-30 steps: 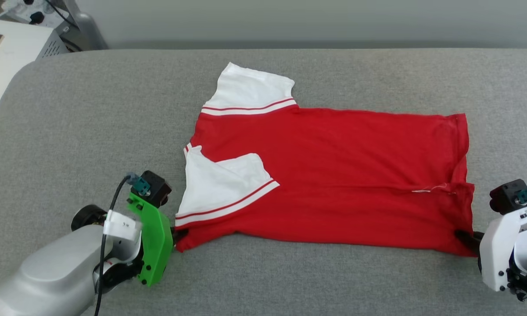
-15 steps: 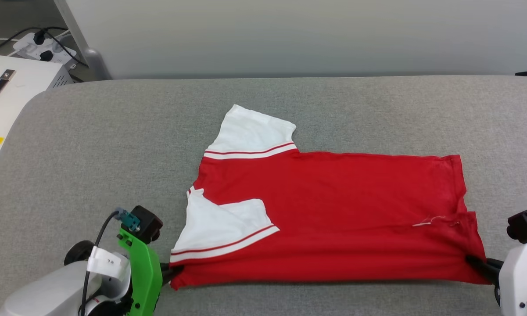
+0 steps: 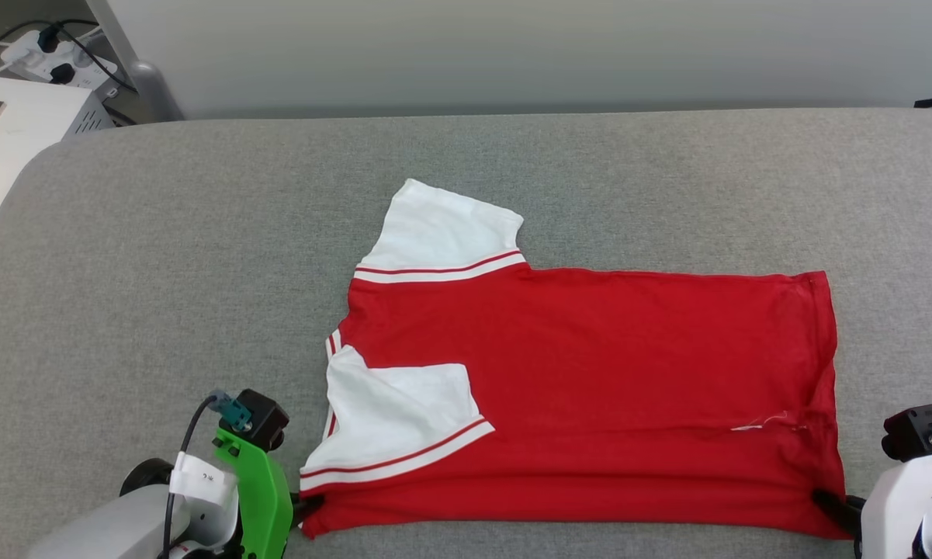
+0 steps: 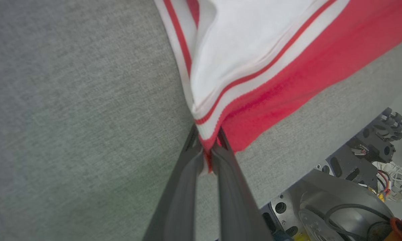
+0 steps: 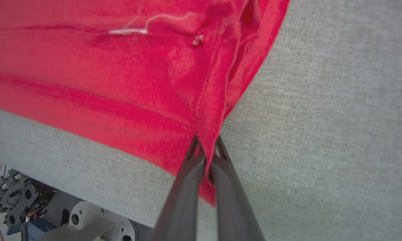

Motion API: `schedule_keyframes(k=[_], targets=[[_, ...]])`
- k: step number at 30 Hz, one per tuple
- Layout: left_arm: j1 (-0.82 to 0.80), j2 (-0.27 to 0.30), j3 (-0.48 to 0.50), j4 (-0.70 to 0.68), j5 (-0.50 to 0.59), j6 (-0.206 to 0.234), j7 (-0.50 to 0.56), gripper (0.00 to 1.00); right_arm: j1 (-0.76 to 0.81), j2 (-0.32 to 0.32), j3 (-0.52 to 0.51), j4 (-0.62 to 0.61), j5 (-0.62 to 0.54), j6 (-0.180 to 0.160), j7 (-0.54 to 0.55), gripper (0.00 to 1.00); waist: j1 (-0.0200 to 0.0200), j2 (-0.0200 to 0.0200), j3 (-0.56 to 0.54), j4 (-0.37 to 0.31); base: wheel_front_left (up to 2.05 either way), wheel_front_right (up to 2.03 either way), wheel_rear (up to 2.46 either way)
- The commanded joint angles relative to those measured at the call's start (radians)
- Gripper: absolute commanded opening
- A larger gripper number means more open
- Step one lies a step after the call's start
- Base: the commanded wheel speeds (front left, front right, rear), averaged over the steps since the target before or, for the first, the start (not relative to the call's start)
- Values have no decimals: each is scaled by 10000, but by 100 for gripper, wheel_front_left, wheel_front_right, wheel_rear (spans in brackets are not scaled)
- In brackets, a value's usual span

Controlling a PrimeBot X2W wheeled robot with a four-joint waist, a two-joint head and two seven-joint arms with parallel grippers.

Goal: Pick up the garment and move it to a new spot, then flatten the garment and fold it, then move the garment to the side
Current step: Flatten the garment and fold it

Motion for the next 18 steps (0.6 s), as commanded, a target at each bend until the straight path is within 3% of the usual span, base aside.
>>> schedule_keyframes(k=[1, 2, 3, 4, 14, 18], targets=[[242, -60, 17, 223, 104, -1, -22, 0, -106, 64, 5, 202, -100, -11, -118, 0, 0, 0, -1, -2, 0, 0, 0], [254, -105, 18, 308, 113, -21, -91, 27, -122, 136, -8, 292, -117, -11, -252, 34, 0, 0, -29, 2, 0, 0, 0], [232, -118, 33, 355, 202, -27, -242, 100, -124, 184, -34, 361, -132, -11, -363, 48, 0, 0, -65, 6, 0, 0, 0], [242, -122, 70, 418, 239, -35, -409, 100, -123, 214, -42, 403, -187, -11, -495, 100, 0, 0, -127, 6, 0, 0, 0], [-255, 713, 654, -74, 280, -28, -1085, 100, -97, 432, -896, -344, -1240, -11, -2567, 100, 0, 0, -567, -134, 0, 0, 0], [-898, 980, 1043, -342, 629, 269, -1440, 100, -156, 1025, -1758, -749, -2102, -11, -3693, 100, 0, 0, -547, -248, 0, 0, 0]])
